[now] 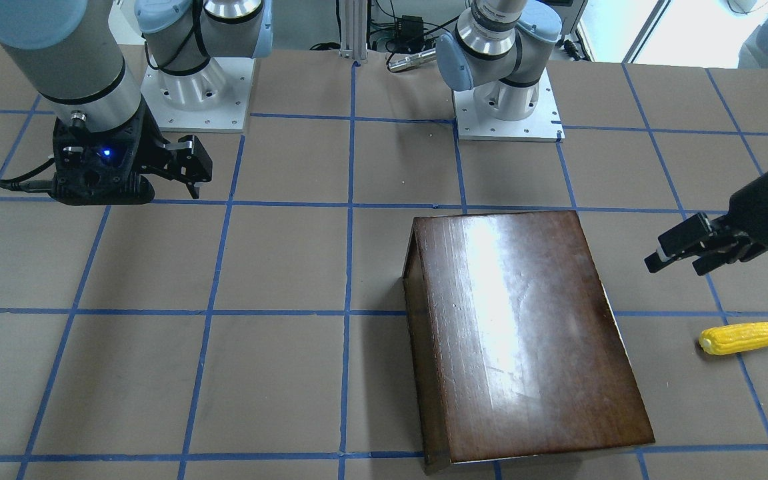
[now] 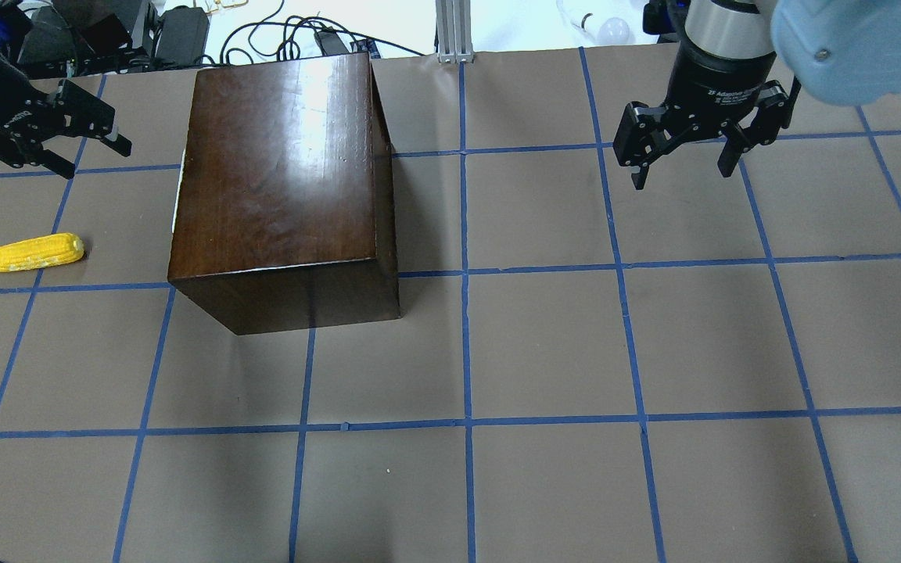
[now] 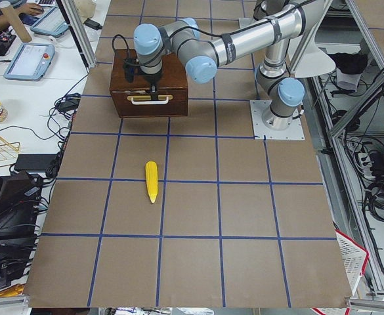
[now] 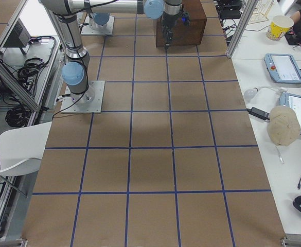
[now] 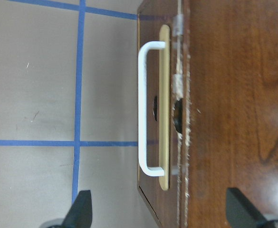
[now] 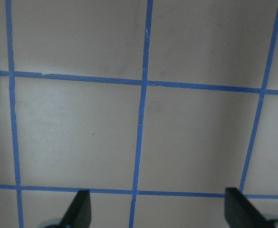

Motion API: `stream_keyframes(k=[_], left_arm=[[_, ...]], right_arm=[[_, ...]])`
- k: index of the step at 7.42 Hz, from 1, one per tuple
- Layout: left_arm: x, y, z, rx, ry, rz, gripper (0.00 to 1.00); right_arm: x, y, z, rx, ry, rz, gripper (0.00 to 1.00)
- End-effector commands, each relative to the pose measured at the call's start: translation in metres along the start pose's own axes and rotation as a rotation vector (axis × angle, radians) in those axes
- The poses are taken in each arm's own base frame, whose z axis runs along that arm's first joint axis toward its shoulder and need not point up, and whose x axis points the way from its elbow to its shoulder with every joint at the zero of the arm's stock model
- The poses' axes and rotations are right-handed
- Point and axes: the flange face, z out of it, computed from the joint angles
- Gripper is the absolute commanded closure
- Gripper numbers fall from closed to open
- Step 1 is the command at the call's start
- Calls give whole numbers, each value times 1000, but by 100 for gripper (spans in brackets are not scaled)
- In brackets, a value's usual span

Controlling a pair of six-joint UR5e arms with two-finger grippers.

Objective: Open drawer and put corn inside
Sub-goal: 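Move the left gripper down to the white drawer handle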

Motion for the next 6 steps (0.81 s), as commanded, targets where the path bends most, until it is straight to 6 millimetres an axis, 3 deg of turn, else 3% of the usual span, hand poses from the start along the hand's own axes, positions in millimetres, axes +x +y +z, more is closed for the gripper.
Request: stream_keyframes(k=[1, 6], left_arm=[[-26, -26, 42, -4, 8, 1, 0], [-39, -43, 88, -33, 85, 47, 0]], right_arm=[[0, 0, 0, 0, 1, 0, 0], [0, 0, 0, 0, 0, 0, 0]])
